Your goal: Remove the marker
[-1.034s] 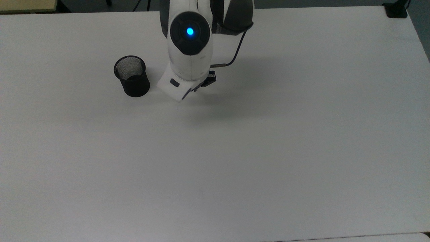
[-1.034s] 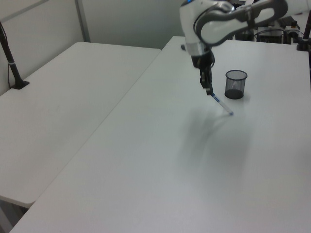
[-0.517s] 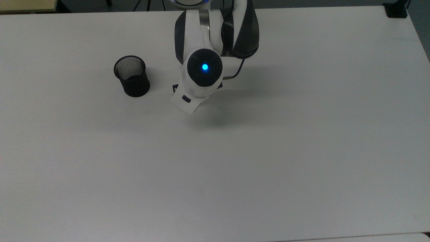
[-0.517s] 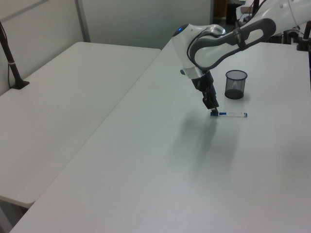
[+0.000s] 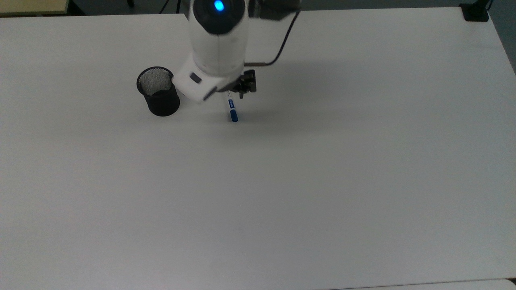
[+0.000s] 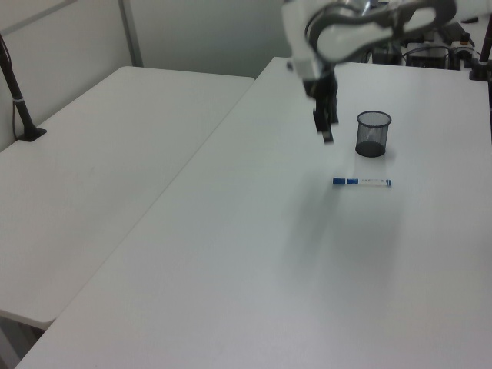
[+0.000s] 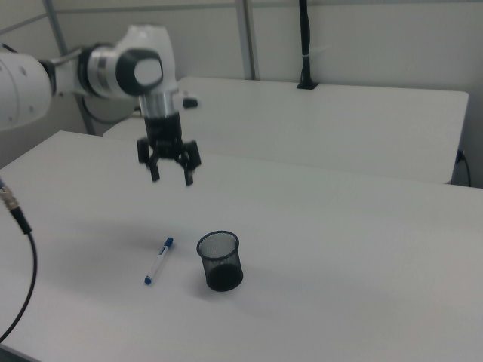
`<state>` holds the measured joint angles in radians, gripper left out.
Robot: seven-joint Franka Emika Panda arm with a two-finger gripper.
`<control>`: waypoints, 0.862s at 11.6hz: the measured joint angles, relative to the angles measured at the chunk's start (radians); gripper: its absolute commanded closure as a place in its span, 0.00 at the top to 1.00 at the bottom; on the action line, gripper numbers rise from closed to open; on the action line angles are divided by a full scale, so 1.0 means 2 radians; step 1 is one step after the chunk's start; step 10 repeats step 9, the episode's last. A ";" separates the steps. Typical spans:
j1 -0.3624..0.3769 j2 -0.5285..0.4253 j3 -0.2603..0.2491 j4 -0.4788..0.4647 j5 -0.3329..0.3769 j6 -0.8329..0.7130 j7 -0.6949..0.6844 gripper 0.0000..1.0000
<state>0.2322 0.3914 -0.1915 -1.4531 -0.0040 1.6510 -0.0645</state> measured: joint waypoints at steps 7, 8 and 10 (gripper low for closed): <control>-0.075 -0.151 0.007 -0.047 0.000 -0.018 0.006 1.00; -0.079 -0.155 0.007 -0.049 0.000 -0.018 0.006 1.00; -0.081 -0.156 0.007 -0.051 0.000 -0.018 0.008 1.00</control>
